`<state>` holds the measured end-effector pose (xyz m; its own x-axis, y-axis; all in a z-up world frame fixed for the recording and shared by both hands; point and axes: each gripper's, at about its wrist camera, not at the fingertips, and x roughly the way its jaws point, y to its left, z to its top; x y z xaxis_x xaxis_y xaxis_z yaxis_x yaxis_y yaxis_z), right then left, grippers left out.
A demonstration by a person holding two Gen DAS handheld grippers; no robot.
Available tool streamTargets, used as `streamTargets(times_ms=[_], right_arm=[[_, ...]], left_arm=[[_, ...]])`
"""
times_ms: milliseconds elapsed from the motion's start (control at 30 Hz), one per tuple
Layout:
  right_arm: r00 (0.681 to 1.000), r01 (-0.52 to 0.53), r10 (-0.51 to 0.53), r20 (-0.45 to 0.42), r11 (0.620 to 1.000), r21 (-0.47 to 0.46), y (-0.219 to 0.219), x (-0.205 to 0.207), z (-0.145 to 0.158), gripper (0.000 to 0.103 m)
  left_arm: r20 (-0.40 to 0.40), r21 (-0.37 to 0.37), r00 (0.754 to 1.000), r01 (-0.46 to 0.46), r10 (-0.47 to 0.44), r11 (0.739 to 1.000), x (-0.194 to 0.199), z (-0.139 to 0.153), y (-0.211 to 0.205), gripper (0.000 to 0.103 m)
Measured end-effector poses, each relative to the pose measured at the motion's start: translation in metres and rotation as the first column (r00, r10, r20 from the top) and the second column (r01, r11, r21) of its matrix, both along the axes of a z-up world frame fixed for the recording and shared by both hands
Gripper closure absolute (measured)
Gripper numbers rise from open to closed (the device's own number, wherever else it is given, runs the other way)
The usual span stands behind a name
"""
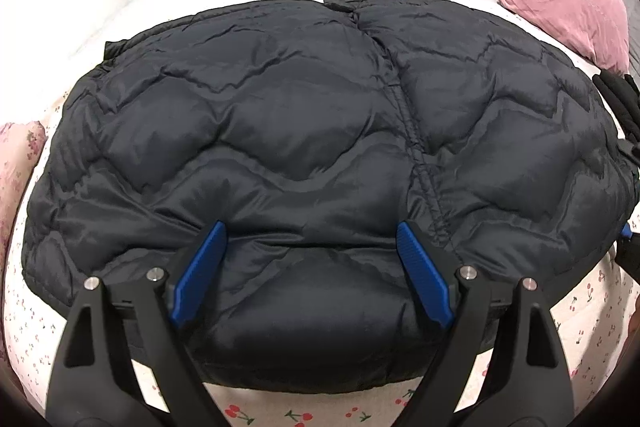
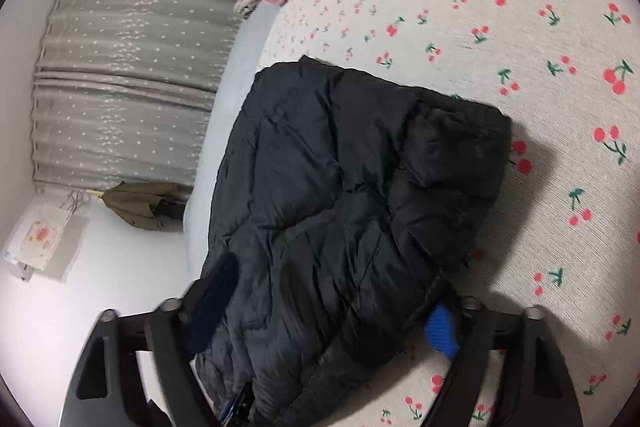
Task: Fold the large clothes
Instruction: 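Grasp the end of the folded black jacket with the right tool, then lift the held end with the right tool and fold it over the jacket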
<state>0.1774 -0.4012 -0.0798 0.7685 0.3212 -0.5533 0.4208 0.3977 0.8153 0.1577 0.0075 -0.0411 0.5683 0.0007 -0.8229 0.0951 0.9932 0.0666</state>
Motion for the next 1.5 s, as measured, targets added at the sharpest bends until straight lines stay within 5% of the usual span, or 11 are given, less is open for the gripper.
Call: streamTargets(times_ms=[167,267,500,667,833,1000,1133,1333,1500], right_arm=[[1.000,-0.004,0.006,0.027,0.998,-0.059,-0.006,-0.007,0.012,0.078],[0.996,-0.037,0.050,0.076,0.985,-0.169,0.004,-0.003,0.033,0.085],[0.962,-0.084,0.191,0.195,0.887,-0.454,0.040,-0.009,0.093,0.088],[0.924,-0.070,0.292,0.246,0.763,-0.642,0.074,-0.017,0.123,0.090],[0.924,-0.044,0.289,0.250,0.730,-0.682,0.077,-0.023,0.132,0.093],[0.941,0.015,0.216,0.259,0.741,-0.671,0.056,-0.035,0.143,0.093],[0.952,0.083,0.159,0.262,0.689,-0.720,0.042,-0.047,0.154,0.093],[0.938,0.093,0.215,0.272,0.599,-0.795,0.056,-0.053,0.164,0.093],[0.916,0.098,0.290,0.278,0.509,-0.855,0.089,-0.056,0.174,0.093]], left_arm=[[0.000,-0.003,1.000,0.007,-0.007,1.000,0.000,-0.001,-0.004,0.016],[0.000,0.000,1.000,0.006,-0.006,1.000,0.000,-0.001,-0.005,0.016],[-0.003,-0.020,1.000,0.008,-0.008,1.000,0.000,-0.001,-0.004,0.016],[-0.005,-0.026,1.000,0.012,-0.012,1.000,-0.001,0.000,-0.003,0.016],[-0.013,-0.099,0.999,0.047,-0.048,0.994,-0.005,0.005,-0.001,0.016],[-0.006,-0.169,0.995,0.096,-0.098,0.981,-0.018,0.011,-0.013,0.016],[0.000,-0.230,0.993,0.112,-0.115,0.967,-0.028,0.030,-0.006,0.016],[0.003,-0.238,0.999,-0.046,0.048,0.970,-0.021,0.046,0.064,0.016],[-0.048,-0.332,0.971,-0.237,0.235,0.913,-0.017,0.044,0.147,0.016]])
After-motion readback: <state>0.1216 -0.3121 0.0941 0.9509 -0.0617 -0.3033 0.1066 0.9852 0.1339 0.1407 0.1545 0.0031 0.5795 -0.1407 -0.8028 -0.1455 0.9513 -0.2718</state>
